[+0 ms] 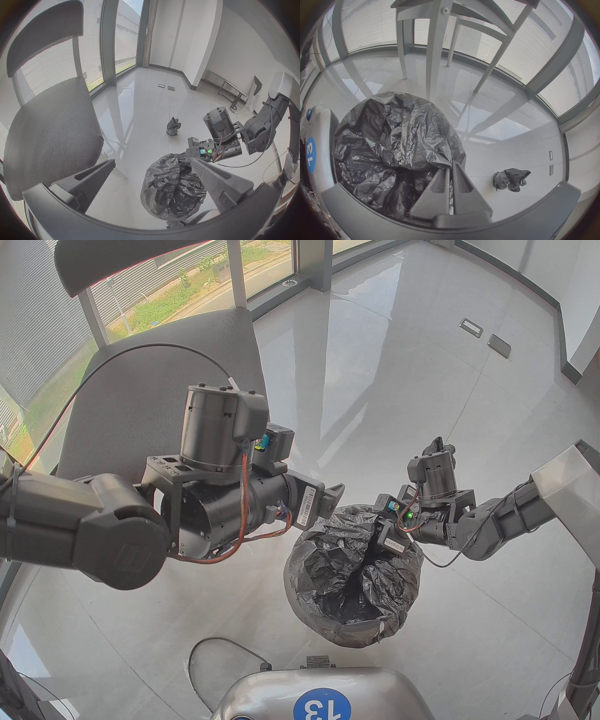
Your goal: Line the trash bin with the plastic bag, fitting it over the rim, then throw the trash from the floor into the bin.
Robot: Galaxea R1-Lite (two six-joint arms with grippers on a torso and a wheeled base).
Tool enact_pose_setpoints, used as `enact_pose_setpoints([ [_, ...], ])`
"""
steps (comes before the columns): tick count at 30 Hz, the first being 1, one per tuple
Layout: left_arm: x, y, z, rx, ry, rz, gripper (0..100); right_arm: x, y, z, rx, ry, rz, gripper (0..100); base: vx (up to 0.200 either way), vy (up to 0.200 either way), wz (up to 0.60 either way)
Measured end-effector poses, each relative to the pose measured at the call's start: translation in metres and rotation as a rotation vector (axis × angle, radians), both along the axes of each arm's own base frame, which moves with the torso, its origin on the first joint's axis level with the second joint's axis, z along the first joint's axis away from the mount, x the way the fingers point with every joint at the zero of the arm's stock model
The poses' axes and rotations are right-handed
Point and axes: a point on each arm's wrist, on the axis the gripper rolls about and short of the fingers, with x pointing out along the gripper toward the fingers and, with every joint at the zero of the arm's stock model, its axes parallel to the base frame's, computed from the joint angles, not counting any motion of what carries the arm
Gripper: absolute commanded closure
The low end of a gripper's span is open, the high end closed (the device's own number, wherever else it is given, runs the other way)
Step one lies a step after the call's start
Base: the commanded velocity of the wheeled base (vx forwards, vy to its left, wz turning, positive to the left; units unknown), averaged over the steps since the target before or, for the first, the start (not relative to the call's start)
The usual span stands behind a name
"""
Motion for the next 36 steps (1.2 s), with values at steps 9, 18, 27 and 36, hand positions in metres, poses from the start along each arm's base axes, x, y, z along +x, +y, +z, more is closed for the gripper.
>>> enact_pose_setpoints([
  [9, -0.002, 0.001, -0.001, 0.001, 0.002, 0.000, 0, 0.004, -0.003, 0.005, 0.031, -0.008, -0.026, 0, 0.000, 0.000, 0.00],
  [18, -0.005, 0.001, -0.004, 0.008, 0.008, -0.007, 0, -0.004, 0.014, 0.005, 0.096, 0.017, -0.022, 0, 0.000, 0.000, 0.00],
  [27, -0.017, -0.012, -0.017, 0.042, 0.046, -0.065, 0, -0.016, 0.025, 0.013, 0.143, 0.032, -0.015, 0, 0.000, 0.000, 0.00],
  [36, -0.018, -0.028, -0.034, 0.071, 0.080, -0.105, 0, -0.029, -0.001, 0.005, 0.117, 0.081, -0.057, 0, 0.000, 0.000, 0.00],
])
